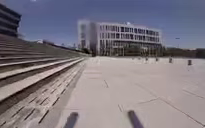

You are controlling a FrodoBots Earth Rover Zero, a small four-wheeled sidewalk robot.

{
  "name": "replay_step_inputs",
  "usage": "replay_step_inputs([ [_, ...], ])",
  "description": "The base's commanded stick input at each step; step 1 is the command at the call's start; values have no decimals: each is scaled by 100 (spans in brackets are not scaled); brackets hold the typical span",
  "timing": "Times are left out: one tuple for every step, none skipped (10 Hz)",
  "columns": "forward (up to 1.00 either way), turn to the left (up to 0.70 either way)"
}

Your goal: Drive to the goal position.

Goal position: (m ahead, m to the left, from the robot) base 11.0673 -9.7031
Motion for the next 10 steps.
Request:
replay_step_inputs([
  [70,-35],
  [70,-35],
  [70,-35],
  [70,-35],
  [70,-35],
  [70,-35],
  [70,-35],
  [70,-35],
  [70,-35],
  [70,-35],
])
